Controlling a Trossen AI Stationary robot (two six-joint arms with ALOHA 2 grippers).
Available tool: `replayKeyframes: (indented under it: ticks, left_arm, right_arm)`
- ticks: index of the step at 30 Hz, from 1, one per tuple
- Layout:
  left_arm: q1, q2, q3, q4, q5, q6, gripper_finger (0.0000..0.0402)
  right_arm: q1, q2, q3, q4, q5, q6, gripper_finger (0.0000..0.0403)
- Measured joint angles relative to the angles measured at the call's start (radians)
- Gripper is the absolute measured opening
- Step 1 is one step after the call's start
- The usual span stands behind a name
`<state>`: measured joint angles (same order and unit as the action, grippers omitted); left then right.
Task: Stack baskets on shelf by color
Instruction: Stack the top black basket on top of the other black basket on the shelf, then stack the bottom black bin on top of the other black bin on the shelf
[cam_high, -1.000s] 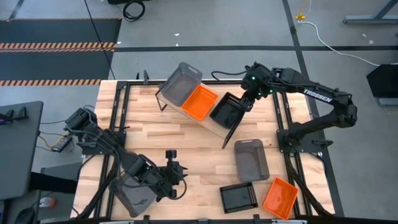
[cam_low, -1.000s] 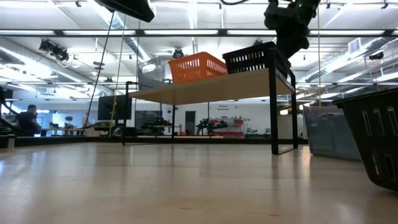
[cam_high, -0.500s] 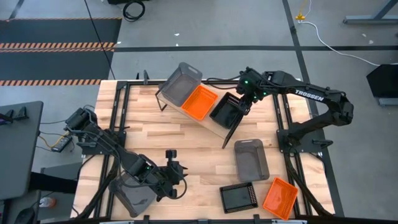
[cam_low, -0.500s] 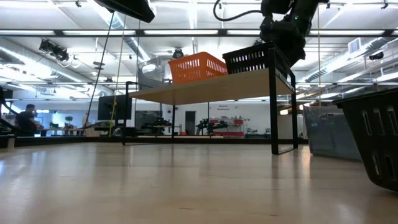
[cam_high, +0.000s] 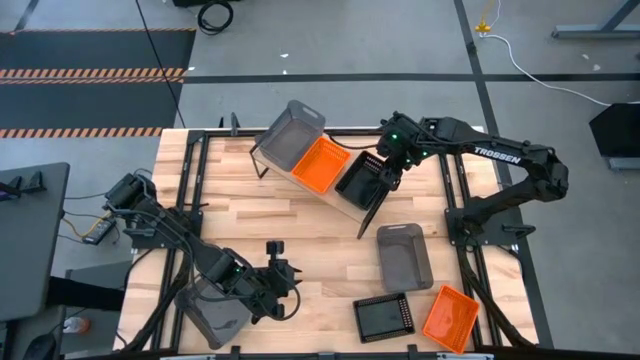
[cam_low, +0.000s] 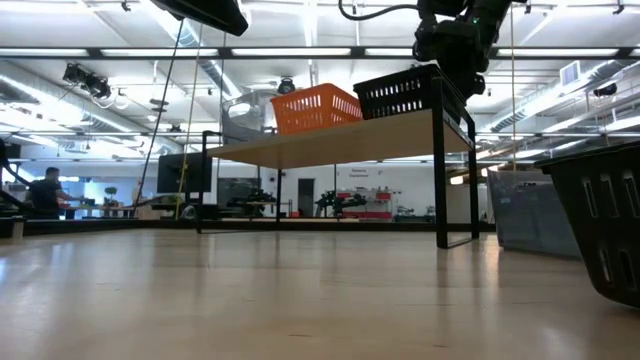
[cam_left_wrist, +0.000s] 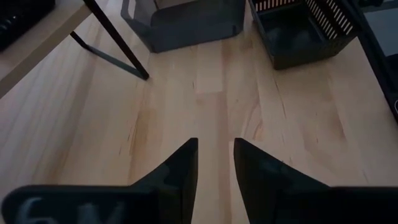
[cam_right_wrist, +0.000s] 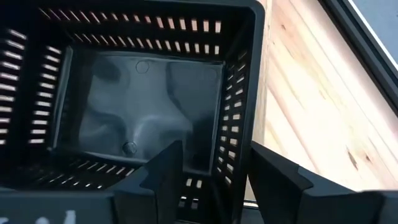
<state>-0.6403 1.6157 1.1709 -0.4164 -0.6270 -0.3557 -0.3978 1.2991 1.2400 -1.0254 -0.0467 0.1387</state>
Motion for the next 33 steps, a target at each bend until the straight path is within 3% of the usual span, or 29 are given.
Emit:
replayKeyframes:
  ticks: [19, 28, 33]
  left_arm:
    - [0.015, 0.0, 0.0, -0.028, 0.002, -0.005, 0.011]
    - [0.033, -0.109, 0.001, -0.184, 0.093, -0.19, 0.011]
    - [0.002, -0.179, 0.002, -0.286, 0.201, -0.285, 0.011]
  right_arm:
    - [0.045, 0.0, 0.0, -0.001, -0.004, -0.026, 0.0179]
    - [0.06, -0.042, 0.002, 0.025, -0.012, -0.023, 0.0179]
    - [0.069, -0.083, 0.039, 0.003, 0.021, -0.035, 0.0179]
